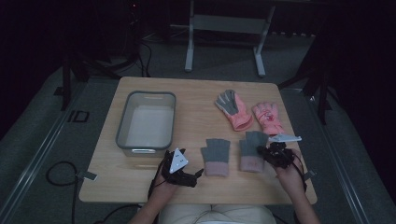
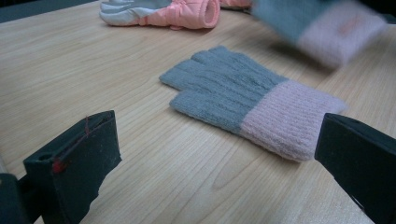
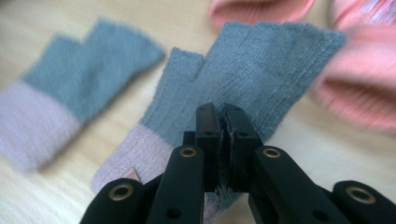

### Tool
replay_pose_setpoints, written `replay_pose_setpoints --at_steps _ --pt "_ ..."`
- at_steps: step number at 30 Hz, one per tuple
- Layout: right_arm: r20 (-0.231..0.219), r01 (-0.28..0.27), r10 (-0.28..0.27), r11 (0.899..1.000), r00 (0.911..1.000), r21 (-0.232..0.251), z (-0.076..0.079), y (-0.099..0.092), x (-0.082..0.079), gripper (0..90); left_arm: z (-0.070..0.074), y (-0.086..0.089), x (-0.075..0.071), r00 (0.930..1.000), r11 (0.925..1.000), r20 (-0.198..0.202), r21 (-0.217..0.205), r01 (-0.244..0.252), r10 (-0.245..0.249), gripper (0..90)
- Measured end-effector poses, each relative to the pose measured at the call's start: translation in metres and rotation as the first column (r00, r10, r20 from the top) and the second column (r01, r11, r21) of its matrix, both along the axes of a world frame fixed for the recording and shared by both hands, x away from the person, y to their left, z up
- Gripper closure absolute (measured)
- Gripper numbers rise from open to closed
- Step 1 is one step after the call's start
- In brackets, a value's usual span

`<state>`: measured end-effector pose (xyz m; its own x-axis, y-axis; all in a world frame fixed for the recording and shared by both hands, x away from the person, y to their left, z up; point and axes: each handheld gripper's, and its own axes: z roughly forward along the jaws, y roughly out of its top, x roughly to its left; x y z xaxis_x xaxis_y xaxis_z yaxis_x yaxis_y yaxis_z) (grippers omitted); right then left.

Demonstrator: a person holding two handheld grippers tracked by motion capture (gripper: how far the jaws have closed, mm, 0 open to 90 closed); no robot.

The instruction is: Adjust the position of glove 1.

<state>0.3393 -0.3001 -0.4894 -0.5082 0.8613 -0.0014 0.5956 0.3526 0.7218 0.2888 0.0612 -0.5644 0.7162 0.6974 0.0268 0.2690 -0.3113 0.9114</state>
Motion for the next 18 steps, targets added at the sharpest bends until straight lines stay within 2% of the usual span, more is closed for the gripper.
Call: replay_pose_setpoints --at_steps 3,4,10,14,18 --pt "0.025 0.010 -0.010 1.000 0.9996 0.008 0.014 0.001 0.003 85.9 0.000 0.000 0.000 1.0000 1.0000 0.001 0.000 -0.001 0.001 0.0" --pt "0.049 0.015 -0.016 1.000 0.9987 0.024 0.029 0.004 0.006 85.9 0.000 0.000 0.000 1.0000 1.0000 0.001 0.003 -0.001 0.001 0.0" --pt "0.101 -0.034 0.029 0.998 0.9944 0.046 0.055 0.025 0.008 85.8 0.000 0.000 0.000 1.0000 1.0000 0.000 0.004 -0.001 0.001 0.0" --pt "0.117 -0.067 0.060 0.996 0.9914 0.060 0.061 0.045 0.008 85.8 0.000 -0.001 0.000 1.0000 1.0000 -0.001 -0.001 0.001 -0.001 0.0" --pt "0.139 -0.092 0.084 0.994 0.9868 0.052 0.058 0.067 0.006 85.8 0.000 -0.001 0.001 1.0000 0.9999 -0.001 0.012 -0.008 0.008 0.0"
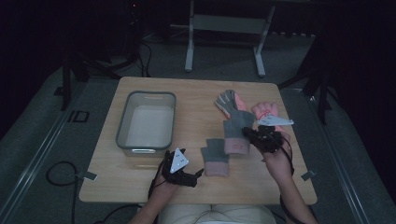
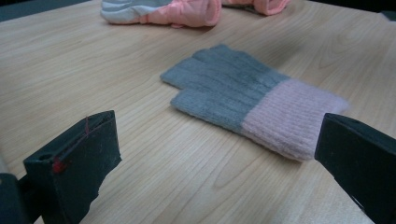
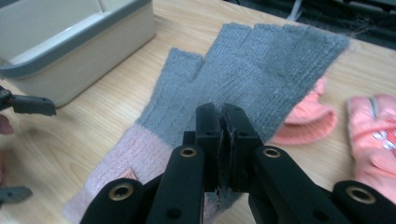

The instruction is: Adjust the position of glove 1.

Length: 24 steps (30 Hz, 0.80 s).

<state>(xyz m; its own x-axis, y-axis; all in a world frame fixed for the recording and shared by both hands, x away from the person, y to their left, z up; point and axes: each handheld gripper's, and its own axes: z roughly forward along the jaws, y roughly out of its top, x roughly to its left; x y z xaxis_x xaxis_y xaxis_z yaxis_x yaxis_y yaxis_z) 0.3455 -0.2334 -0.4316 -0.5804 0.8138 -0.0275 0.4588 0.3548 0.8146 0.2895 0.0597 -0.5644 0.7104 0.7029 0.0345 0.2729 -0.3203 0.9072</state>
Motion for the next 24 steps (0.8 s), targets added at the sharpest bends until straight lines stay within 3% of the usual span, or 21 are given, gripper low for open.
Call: replay_pose_setpoints --at_steps 9,11,13,15,24 --pt "-0.074 -0.072 0.070 0.997 0.9947 -0.021 -0.032 0.037 0.001 85.8 0.000 0.001 -0.001 1.0000 1.0000 0.002 -0.002 0.009 -0.009 0.0" --pt "-0.103 -0.089 0.089 0.996 0.9907 0.004 -0.041 0.038 0.001 85.7 0.000 0.000 0.000 1.0000 0.9999 -0.002 -0.003 0.010 -0.010 0.0" --pt "-0.111 -0.084 0.081 0.996 0.9906 -0.023 -0.049 0.040 -0.001 85.8 0.000 0.001 0.000 0.9999 0.9999 -0.004 -0.005 0.010 -0.010 0.0" --pt "-0.143 -0.092 0.093 0.996 0.9854 0.008 -0.057 0.040 0.000 85.8 0.000 0.001 0.000 0.9999 0.9999 -0.003 -0.005 0.011 -0.011 0.0" --pt "-0.196 -0.088 0.087 0.996 0.9767 0.002 -0.080 0.042 0.000 85.7 0.000 0.001 0.000 0.9999 0.9999 -0.001 -0.003 0.014 -0.014 0.0"
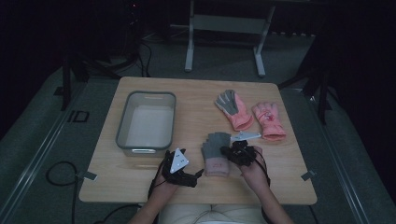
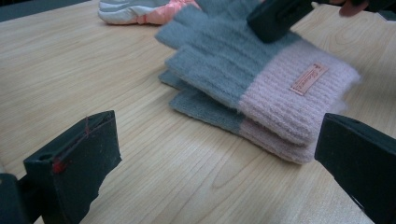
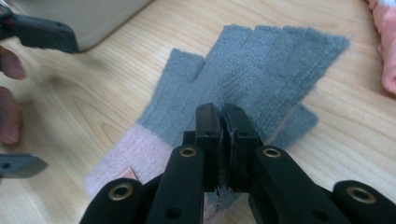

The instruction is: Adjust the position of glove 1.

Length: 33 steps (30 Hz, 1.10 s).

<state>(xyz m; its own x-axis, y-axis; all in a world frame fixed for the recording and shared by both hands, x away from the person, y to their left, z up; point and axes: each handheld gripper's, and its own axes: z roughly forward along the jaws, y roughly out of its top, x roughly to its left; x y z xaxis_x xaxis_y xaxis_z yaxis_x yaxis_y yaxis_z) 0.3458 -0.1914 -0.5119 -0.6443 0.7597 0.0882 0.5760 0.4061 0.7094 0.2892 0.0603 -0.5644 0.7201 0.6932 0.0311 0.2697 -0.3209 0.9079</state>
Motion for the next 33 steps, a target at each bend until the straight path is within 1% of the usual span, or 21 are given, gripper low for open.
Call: replay_pose_setpoints --at_steps 2,4,5,7,11,13,14,15,16,17,18,19,21,22,26,28,33 --pt "-0.012 -0.001 0.001 1.000 0.9999 0.007 -0.003 0.000 0.001 85.7 0.000 0.000 0.000 1.0000 1.0000 -0.001 0.001 0.001 -0.001 0.0" --pt "-0.013 -0.009 0.009 1.000 0.9999 0.009 -0.004 0.001 0.000 85.7 0.000 0.000 0.000 1.0000 1.0000 -0.001 0.001 0.001 -0.001 0.0" --pt "-0.013 -0.018 0.018 1.000 0.9998 0.002 -0.004 0.002 0.000 85.6 0.000 0.000 0.000 1.0000 1.0000 -0.002 0.001 0.000 0.000 0.0" --pt "-0.015 -0.018 0.018 1.000 0.9997 -0.010 -0.006 0.003 0.000 85.5 0.000 0.000 0.000 1.0000 1.0000 -0.002 0.001 0.001 -0.001 0.0" --pt "-0.034 -0.024 0.023 1.000 0.9991 -0.014 -0.010 0.002 0.003 85.5 0.000 -0.001 0.000 1.0000 1.0000 -0.003 0.005 0.002 -0.002 0.0" --pt "-0.049 -0.024 0.024 1.000 0.9985 0.016 -0.010 0.000 0.003 85.5 0.000 -0.001 0.000 1.0000 1.0000 -0.005 0.005 0.003 -0.003 0.0" --pt "-0.049 -0.027 0.028 0.999 0.9984 0.017 -0.009 0.000 0.002 85.5 0.000 -0.001 0.001 1.0000 1.0000 -0.005 0.005 0.002 -0.002 0.0" --pt "-0.044 -0.030 0.030 1.000 0.9986 0.008 -0.009 0.001 0.002 85.5 0.000 0.000 0.001 1.0000 1.0000 -0.005 0.005 0.002 -0.002 0.0" --pt "-0.042 -0.036 0.037 0.999 0.9985 0.012 -0.009 0.000 0.002 85.5 0.000 0.000 0.000 1.0000 1.0000 -0.005 0.004 0.002 -0.002 0.0" --pt "-0.046 -0.037 0.039 0.999 0.9982 0.031 -0.007 -0.001 0.002 85.5 0.000 -0.001 0.000 1.0000 1.0000 -0.005 0.004 0.003 -0.003 0.0" --pt "-0.041 -0.039 0.041 0.999 0.9983 0.033 -0.006 -0.001 0.001 85.5 0.000 -0.001 0.000 1.0000 1.0000 -0.004 0.004 0.002 -0.002 0.0" --pt "-0.035 -0.045 0.046 0.999 0.9983 0.025 -0.005 -0.001 0.001 85.4 0.000 -0.001 0.000 1.0000 1.0000 -0.004 0.005 0.002 -0.002 0.0" --pt "-0.034 -0.053 0.054 0.998 0.9980 0.023 -0.005 0.000 0.001 85.4 0.000 -0.001 0.000 1.0000 1.0000 -0.004 0.005 0.002 -0.002 0.0" --pt "-0.037 -0.058 0.058 0.998 0.9976 -0.010 -0.008 0.001 0.002 85.1 0.000 -0.001 0.000 1.0000 1.0000 -0.005 0.005 0.002 -0.002 0.0" --pt "-0.058 -0.066 0.064 0.997 0.9963 -0.035 -0.016 0.001 0.008 84.3 0.000 -0.001 0.000 1.0000 1.0000 -0.006 0.008 0.000 0.000 0.0" --pt "-0.070 -0.074 0.072 0.997 0.9950 -0.037 -0.020 0.001 0.011 83.5 0.000 -0.002 0.001 0.9999 0.9998 -0.013 0.019 -0.001 0.001 0.0" --pt "-0.077 -0.075 0.072 0.997 0.9944 -0.033 -0.023 0.000 0.013 82.1 0.000 -0.002 0.002 0.9999 0.9998 -0.015 0.018 -0.007 0.007 0.0"
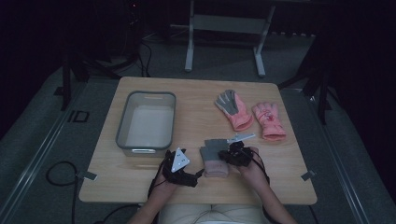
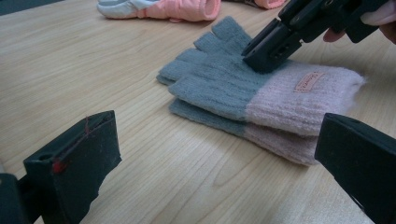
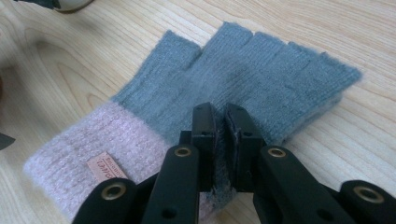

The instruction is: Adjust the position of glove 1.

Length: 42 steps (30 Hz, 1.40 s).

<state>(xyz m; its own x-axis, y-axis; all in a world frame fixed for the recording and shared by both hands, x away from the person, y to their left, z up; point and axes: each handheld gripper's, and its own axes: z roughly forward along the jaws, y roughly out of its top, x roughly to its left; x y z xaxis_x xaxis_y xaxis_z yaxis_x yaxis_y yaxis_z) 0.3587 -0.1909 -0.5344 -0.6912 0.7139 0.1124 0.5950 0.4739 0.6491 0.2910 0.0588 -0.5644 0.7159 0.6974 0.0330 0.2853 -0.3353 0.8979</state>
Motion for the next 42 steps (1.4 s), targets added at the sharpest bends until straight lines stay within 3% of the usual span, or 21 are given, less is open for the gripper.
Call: replay_pose_setpoints --at_steps 6,7,8,10,13,16,18,20,22,23,25,27,29,30,32,33,35,36,38,40,42 --pt "0.000 0.001 -0.001 1.000 1.0000 0.012 -0.004 -0.001 0.001 76.6 0.000 -0.002 -0.002 0.9997 0.9997 0.022 0.021 -0.010 0.009 0.0" --pt "-0.010 0.010 -0.010 1.000 0.9999 0.021 -0.003 -0.004 0.002 70.6 0.000 -0.004 -0.005 0.9983 1.0000 0.058 0.007 -0.003 0.003 0.0" --pt "-0.004 0.015 -0.015 1.000 0.9999 0.016 -0.001 -0.004 0.001 68.0 0.000 -0.004 -0.006 0.9974 0.9999 0.071 0.009 0.009 -0.009 0.0" --pt "0.029 0.016 -0.016 1.000 0.9994 0.001 0.006 -0.006 -0.003 64.2 0.000 -0.006 -0.006 0.9972 0.9988 0.058 0.017 0.045 -0.046 0.0" --pt "0.059 0.013 -0.014 1.000 0.9982 0.021 0.019 -0.011 -0.006 62.7 0.004 -0.013 -0.008 0.9918 0.9958 0.097 0.046 0.079 -0.083 0.0" --pt "0.078 0.024 -0.028 0.999 0.9966 0.044 0.029 -0.020 -0.006 62.2 0.015 -0.018 -0.007 0.9956 0.9954 0.026 0.035 0.089 -0.090 4.5" --pt "0.082 0.029 -0.033 0.998 0.9961 0.050 0.032 -0.023 -0.005 62.3 0.022 -0.023 -0.008 0.9949 0.9945 0.006 0.030 0.100 -0.101 5.1" --pt "0.094 0.036 -0.041 0.998 0.9947 0.053 0.038 -0.029 -0.003 62.3 0.027 -0.029 -0.009 0.9922 0.9910 0.033 0.063 0.118 -0.120 10.9" --pt "0.092 0.048 -0.052 0.998 0.9944 0.048 0.040 -0.031 0.001 62.3 0.030 -0.034 -0.008 0.9787 0.9780 0.034 0.060 0.200 -0.202 11.3" --pt "0.090 0.055 -0.059 0.997 0.9942 0.049 0.040 -0.032 0.003 62.3 0.030 -0.038 -0.008 0.9756 0.9742 0.048 0.083 0.210 -0.214 10.1" --pt "0.085 0.073 -0.078 0.996 0.9933 0.057 0.041 -0.033 0.007 62.2 0.025 -0.047 -0.010 0.9606 0.9547 0.057 0.142 0.262 -0.272 12.3" --pt "0.078 0.080 -0.084 0.995 0.9934 0.060 0.040 -0.032 0.011 60.2 0.019 -0.056 -0.009 0.9513 0.9327 0.047 0.217 0.288 -0.305 14.2" --pt "0.063 0.083 -0.087 0.995 0.9942 0.062 0.036 -0.030 0.017 59.5 0.014 -0.063 -0.010 0.9478 0.9135 0.062 0.293 0.282 -0.313 17.4" --pt "0.054 0.082 -0.085 0.995 0.9949 0.058 0.034 -0.029 0.021 58.5 0.012 -0.065 -0.009 0.9434 0.9028 0.053 0.312 0.296 -0.327 21.6" --pt "0.029 0.097 -0.098 0.995 0.9947 0.036 0.027 -0.028 0.029 56.3 0.010 -0.067 -0.007 0.9432 0.8990 0.041 0.319 0.300 -0.330 24.5" --pt "0.021 0.103 -0.104 0.994 0.9944 0.034 0.024 -0.028 0.032 54.4 0.008 -0.067 -0.006 0.9403 0.8874 0.045 0.348 0.302 -0.337 28.6" --pt "-0.005 0.124 -0.124 0.992 0.9922 0.021 0.017 -0.028 0.038 51.7 0.007 -0.068 -0.005 0.9403 0.8859 0.047 0.354 0.300 -0.337 32.2" --pt "-0.017 0.125 -0.125 0.992 0.9921 0.022 0.013 -0.028 0.042 48.1 0.006 -0.068 -0.004 0.9385 0.8740 0.051 0.384 0.297 -0.342 34.5" --pt "-0.043 0.104 -0.103 0.995 0.9937 0.013 0.007 -0.026 0.045 46.3 0.005 -0.069 -0.005 0.9337 0.8649 0.052 0.398 0.306 -0.354 34.5" --pt "-0.072 0.098 -0.097 0.995 0.9927 0.012 0.001 -0.023 0.047 43.7 0.003 -0.071 -0.006 0.9306 0.8482 0.063 0.437 0.299 -0.360 34.7" --pt "-0.092 0.104 -0.104 0.995 0.9903 0.003 -0.005 -0.021 0.048 40.0 0.003 -0.072 -0.007 0.9334 0.8472 0.076 0.450 0.282 -0.351 38.6"
